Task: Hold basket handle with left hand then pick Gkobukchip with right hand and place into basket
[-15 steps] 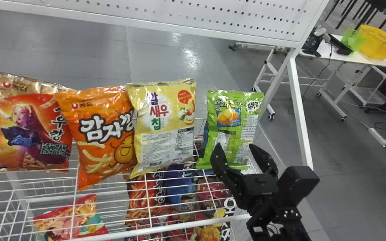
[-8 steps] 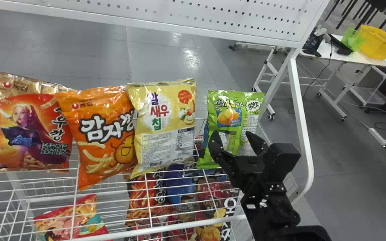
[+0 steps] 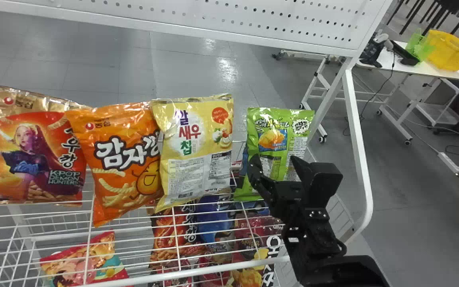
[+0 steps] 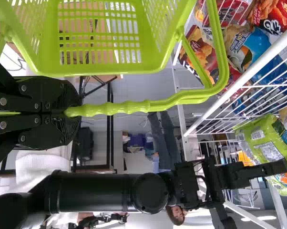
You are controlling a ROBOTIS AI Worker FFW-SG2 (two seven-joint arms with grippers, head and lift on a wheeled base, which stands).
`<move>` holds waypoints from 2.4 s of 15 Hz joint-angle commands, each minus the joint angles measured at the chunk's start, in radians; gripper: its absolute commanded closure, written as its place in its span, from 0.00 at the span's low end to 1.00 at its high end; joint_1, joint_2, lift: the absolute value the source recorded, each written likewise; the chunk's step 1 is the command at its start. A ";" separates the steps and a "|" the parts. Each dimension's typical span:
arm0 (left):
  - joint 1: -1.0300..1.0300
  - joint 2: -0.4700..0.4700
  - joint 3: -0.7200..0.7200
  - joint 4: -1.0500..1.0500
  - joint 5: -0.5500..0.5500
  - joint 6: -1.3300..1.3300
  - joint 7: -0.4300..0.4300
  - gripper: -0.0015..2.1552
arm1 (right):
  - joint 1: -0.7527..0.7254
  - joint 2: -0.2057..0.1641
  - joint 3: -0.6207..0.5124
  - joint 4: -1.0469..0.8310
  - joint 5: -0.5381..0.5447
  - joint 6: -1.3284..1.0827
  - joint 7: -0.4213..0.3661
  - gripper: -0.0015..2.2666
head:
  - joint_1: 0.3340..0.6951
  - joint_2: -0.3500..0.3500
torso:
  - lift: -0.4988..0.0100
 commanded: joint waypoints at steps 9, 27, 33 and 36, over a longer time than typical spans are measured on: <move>-0.003 -0.001 0.002 0.024 0.001 0.001 0.001 0.67 | 0.027 -0.002 0.007 -0.022 0.000 -0.028 0.029 0.89 | 1.00 0.00 | 0.92; -0.008 -0.014 -0.054 -0.007 -0.002 0.001 0.027 0.67 | 0.425 -0.049 -0.150 -0.814 -0.354 0.953 0.146 0.89 | 1.00 0.00 | 0.92; -0.008 -0.022 -0.063 0.004 -0.021 0.001 0.038 0.67 | 0.451 -0.069 -0.173 -0.927 -0.448 1.349 0.224 0.89 | 1.00 0.00 | 0.92; -0.008 -0.022 -0.069 0.005 -0.038 0.001 0.038 0.67 | 0.455 -0.098 -0.165 -0.941 -0.475 1.370 0.239 0.89 | 1.00 0.00 | 0.92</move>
